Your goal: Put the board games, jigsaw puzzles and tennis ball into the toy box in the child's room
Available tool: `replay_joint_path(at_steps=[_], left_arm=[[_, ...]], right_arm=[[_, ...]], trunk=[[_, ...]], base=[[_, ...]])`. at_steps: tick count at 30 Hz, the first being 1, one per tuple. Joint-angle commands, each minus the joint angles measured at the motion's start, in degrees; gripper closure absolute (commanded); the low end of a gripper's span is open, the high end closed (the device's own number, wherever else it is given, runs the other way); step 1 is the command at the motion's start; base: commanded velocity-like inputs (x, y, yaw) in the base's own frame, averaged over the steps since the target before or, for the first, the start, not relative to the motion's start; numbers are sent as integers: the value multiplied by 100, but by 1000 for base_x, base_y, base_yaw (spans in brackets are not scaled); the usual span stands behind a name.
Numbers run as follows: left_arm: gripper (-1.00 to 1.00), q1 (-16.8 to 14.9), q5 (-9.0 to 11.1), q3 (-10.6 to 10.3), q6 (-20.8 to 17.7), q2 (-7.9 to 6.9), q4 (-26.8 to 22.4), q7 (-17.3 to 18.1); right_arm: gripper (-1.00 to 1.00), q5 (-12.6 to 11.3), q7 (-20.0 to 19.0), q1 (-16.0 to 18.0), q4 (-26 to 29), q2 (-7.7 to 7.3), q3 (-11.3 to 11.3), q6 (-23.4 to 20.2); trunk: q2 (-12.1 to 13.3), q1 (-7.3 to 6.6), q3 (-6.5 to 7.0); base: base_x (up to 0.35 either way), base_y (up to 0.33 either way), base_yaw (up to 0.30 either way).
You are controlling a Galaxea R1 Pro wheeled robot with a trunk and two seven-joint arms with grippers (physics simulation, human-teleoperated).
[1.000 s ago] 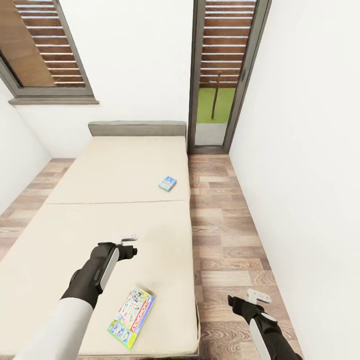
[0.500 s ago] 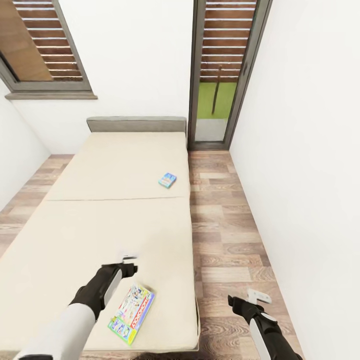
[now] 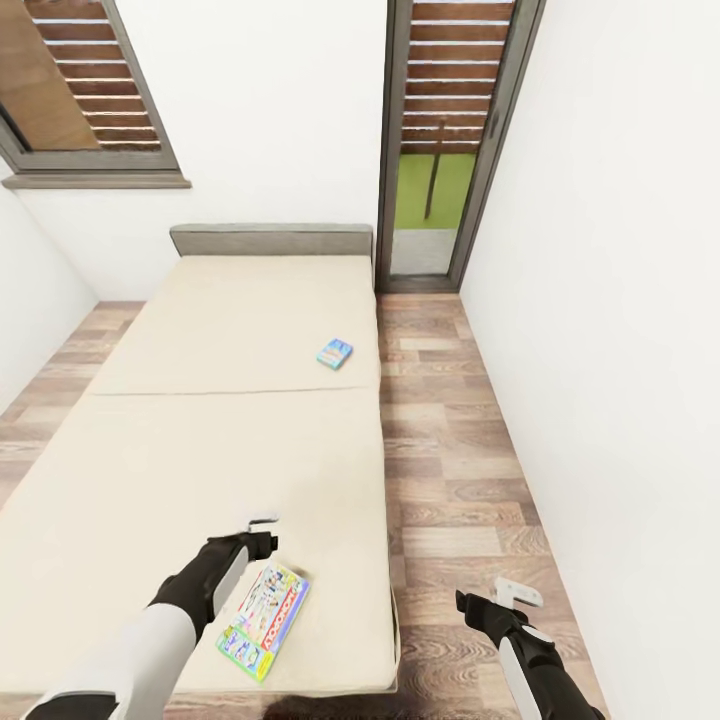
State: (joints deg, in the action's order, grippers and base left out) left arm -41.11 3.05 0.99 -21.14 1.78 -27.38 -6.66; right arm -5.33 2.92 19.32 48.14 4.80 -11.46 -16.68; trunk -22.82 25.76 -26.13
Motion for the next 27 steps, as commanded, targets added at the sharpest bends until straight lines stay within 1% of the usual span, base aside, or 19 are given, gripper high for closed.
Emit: replay_joint_path(at_steps=[1,5,9,14,19,21,23,27], left_arm=[[-100,-2,31,7,35,21,32,-26],[-100,-6,29,4,331,106,214,-90],[-100,-10,29,6,432,128,262,-129],[-100,-9,32,7,481,138,269,-145],[-100,-27,48,7,490,140,174,-150],[-100,-66,52,7,487,145,109,-150],[-100,-183,50,7,479,144,64,-151],[-100,-322,48,7,498,113,71,-151]], right_arm=[[-100,-56,25,2,12,4,-6,-28],[-100,-56,25,2,12,4,-6,-28],[-100,-56,25,2,12,4,-6,-28],[-100,-59,25,2,8,4,-6,-28],[-100,-59,25,2,4,4,-5,-28],[-100,-58,25,2,3,4,-5,-28],[-100,-62,25,2,3,4,-5,-28],[-100,-60,25,2,3,4,-5,-28]], trunk=[[-10,3,-18],[-10,3,-55],[-10,3,-92],[-10,3,-138],[-10,3,-185],[-10,3,-203],[-10,3,-222],[-10,3,-259]], base=[[0,0,0],[0,0,0],[0,0,0],[0,0,0],[0,0,0],[0,0,0],[0,0,0],[0,0,0]])
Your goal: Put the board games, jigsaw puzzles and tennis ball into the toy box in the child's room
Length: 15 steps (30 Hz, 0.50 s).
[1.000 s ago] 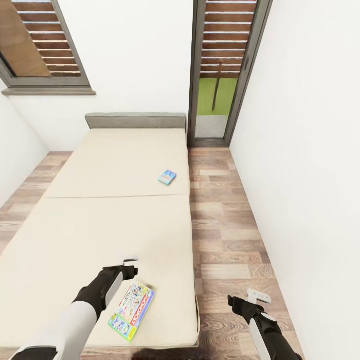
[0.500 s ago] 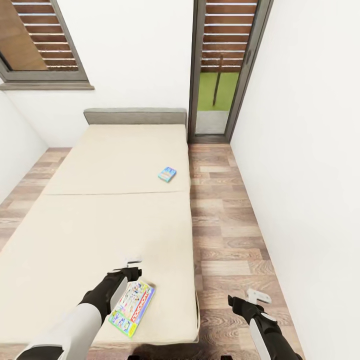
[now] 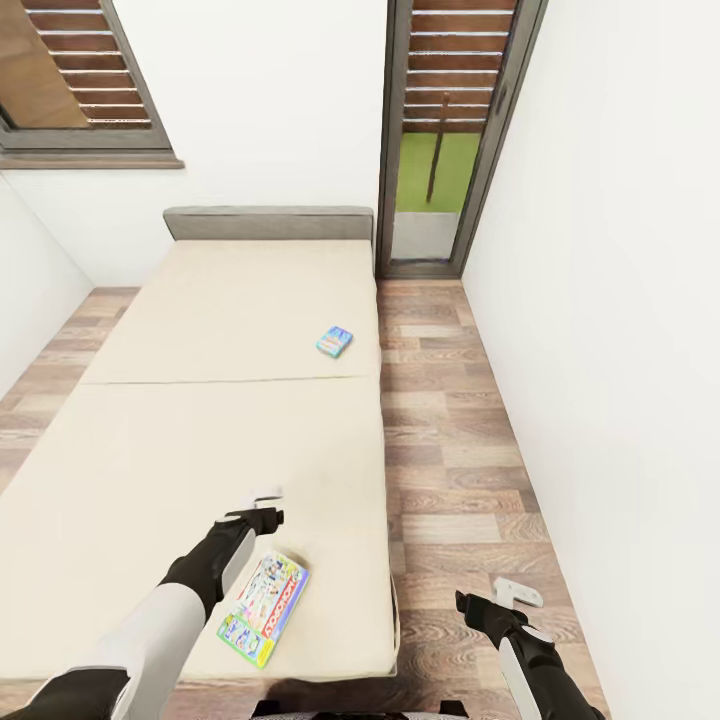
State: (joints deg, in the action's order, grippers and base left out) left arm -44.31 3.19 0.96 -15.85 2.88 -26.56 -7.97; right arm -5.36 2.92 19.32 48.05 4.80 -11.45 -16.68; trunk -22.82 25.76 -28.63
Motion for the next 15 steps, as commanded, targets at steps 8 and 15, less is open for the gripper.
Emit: replay_joint_path(at_steps=[8,15], left_arm=[[-100,-69,33,12,-4,8,16,-20],[-100,-76,33,13,2,21,18,-20]], right_arm=[[-100,-54,26,1,12,4,-6,-28],[-100,-53,25,1,12,4,-6,-28]], trunk=[[-10,3,-83],[-10,3,-147]], base=[[0,0,0],[0,0,0]])
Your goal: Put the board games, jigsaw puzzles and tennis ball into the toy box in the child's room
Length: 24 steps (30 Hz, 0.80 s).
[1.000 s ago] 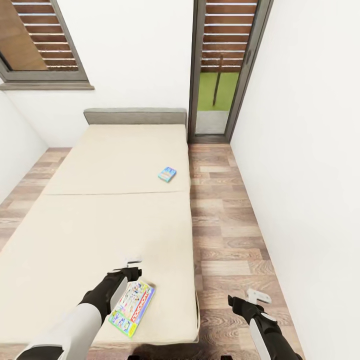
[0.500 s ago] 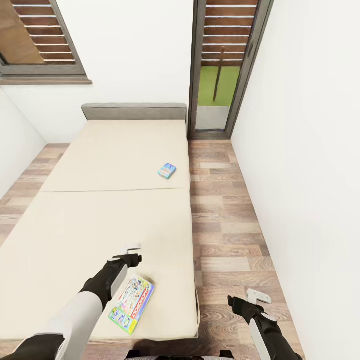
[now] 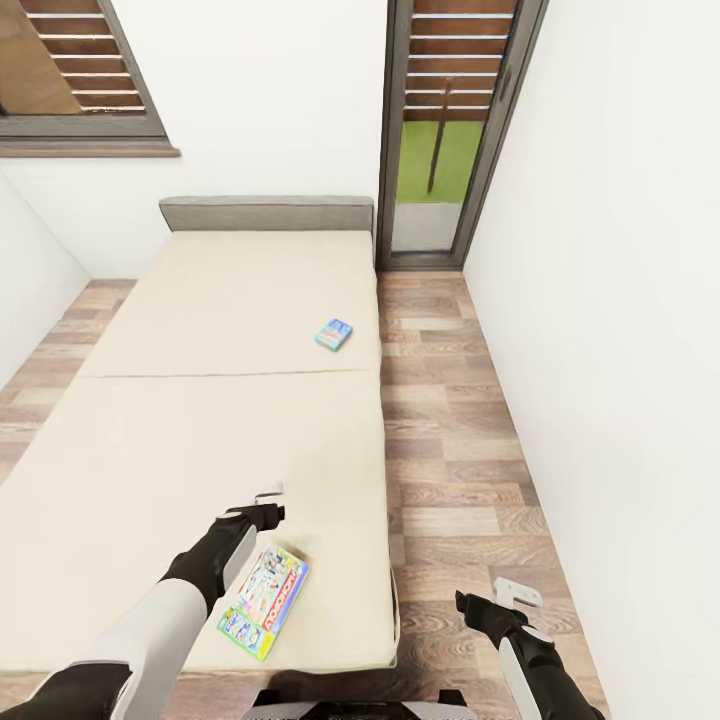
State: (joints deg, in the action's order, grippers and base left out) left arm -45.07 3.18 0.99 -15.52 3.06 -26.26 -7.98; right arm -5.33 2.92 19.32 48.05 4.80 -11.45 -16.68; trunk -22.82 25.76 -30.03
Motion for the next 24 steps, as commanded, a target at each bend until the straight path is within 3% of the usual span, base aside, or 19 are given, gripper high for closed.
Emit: replay_joint_path(at_steps=[1,10,24], left_arm=[[-100,-1,31,10,-28,6,-11,-20],[-100,-2,33,14,396,16,141,-20],[-100,-2,34,9,494,12,298,-20]], right_arm=[[-100,-56,25,1,12,4,-6,-28],[-100,-56,25,1,12,4,-6,-28],[-100,-63,19,-7,12,4,-14,-28]], trunk=[[-10,3,-17],[-10,3,-101],[-10,3,-230]], base=[[0,0,0],[0,0,0],[0,0,0]])
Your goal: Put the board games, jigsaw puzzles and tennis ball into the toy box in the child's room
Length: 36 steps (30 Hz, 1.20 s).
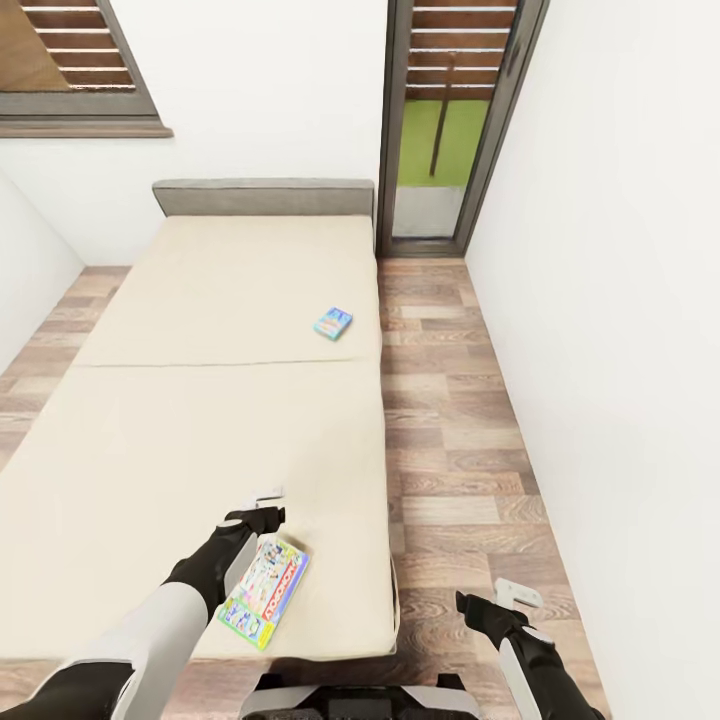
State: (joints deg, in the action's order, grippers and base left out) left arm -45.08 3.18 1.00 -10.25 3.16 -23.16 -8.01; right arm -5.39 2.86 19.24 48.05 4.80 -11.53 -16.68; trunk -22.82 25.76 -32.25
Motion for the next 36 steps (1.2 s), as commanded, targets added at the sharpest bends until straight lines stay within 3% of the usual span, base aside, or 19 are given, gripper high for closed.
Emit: replay_joint_path(at_steps=[1,15,26,36], left_arm=[[-100,0,34,10,-31,2,-10,-17],[-100,0,34,13,-25,8,-7,-17],[-100,0,35,-2,288,17,3,-17],[-100,0,47,7,323,12,5,-17]], right_arm=[[-100,-57,24,1,12,2,-8,-28],[-100,-63,22,1,12,-4,-15,-28],[-100,-68,23,1,12,-5,-16,-22],[-100,-68,29,1,12,-5,-16,-20]], trunk=[[-9,3,-17],[-9,3,-147],[-9,3,-249],[-9,3,-341]], base=[[0,0,0],[0,0,0],[0,0,0],[0,0,0]])
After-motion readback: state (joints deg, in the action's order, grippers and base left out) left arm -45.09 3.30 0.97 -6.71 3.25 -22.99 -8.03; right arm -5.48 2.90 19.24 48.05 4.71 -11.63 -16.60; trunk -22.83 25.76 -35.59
